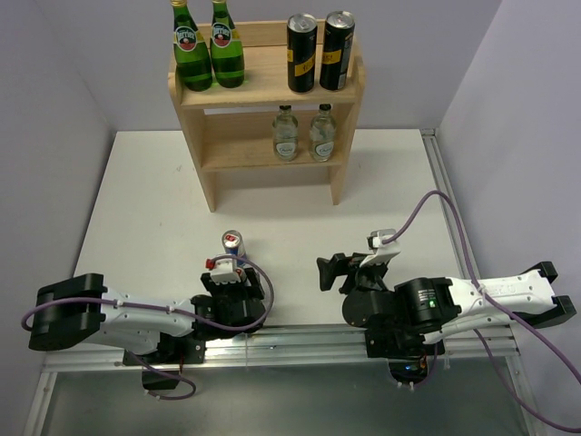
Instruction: Place and organize the beverage onto the shelf
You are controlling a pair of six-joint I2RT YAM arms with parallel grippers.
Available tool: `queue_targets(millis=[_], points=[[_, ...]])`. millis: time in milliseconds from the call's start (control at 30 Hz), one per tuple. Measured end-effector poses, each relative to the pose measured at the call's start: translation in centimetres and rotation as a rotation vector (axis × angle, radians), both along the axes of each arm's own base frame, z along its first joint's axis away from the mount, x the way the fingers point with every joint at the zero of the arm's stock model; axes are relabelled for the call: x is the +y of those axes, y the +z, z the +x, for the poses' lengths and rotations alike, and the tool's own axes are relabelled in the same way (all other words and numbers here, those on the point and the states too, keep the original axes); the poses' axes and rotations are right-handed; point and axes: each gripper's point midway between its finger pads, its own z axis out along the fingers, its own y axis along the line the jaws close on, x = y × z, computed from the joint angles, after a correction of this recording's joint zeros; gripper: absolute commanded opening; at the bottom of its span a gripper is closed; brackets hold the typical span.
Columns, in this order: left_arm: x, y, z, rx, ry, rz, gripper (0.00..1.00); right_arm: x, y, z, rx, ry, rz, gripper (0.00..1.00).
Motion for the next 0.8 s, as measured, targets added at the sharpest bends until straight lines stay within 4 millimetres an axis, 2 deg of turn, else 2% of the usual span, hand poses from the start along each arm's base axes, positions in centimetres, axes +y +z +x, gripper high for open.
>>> queue_targets(millis=[67,100,167,200,267,300,333,400,500,600,700,800], points=[[0.0,-0.3,0.1,0.002,0.002,0.012,0.78,-0.2,-0.2,0.0,0.001,-0.002,-0.001,1.00],[0.0,-0.5,0.1,0.003,0.005,0.018,0.71,-0.2,-0.3,0.0,0.002,-0.003,0.000,1.00],[0.0,-0.9,0.2,0.007,0.007,0.026,0.64,-0.3,-0.3,0.0,0.003,-0.006,0.005,1.00],[0.0,-1.0,0.2,0.007,0.009,0.031,0.50,-0.3,-0.4,0.0,0.003,-0.007,0.007,1.00],[0.3,-1.0,0.5,-0.003,0.022,0.038,0.31,-0.5,-0.7,0.0,0.004,-0.008,0.004,1.00],[0.4,-1.0,0.5,-0.004,0.026,0.040,0.11,-0.5,-0.8,0.0,0.005,-0.008,0.003,0.99],[0.5,-1.0,0.5,-0.001,0.029,0.046,0.06,-0.6,-1.0,0.0,0.005,-0.009,0.001,0.99],[0.7,-1.0,0.4,0.008,0.036,0.054,0.00,-0.6,-1.3,0.0,0.007,-0.011,0.002,0.99],[0.9,-0.9,0.1,0.038,0.036,0.084,0.00,-0.8,-1.6,0.0,0.011,-0.013,0.003,0.99],[0.6,0.1,-0.2,0.065,0.024,0.116,0.00,-1.0,-1.5,0.0,0.013,-0.014,0.013,0.99],[-0.7,2.4,-0.4,0.088,-0.002,0.100,0.00,-1.2,-1.4,0.1,0.014,-0.015,0.017,0.98],[-2.4,6.3,-0.4,0.085,-0.034,0.049,0.00,-1.3,-1.3,0.1,0.014,-0.016,0.025,0.98]])
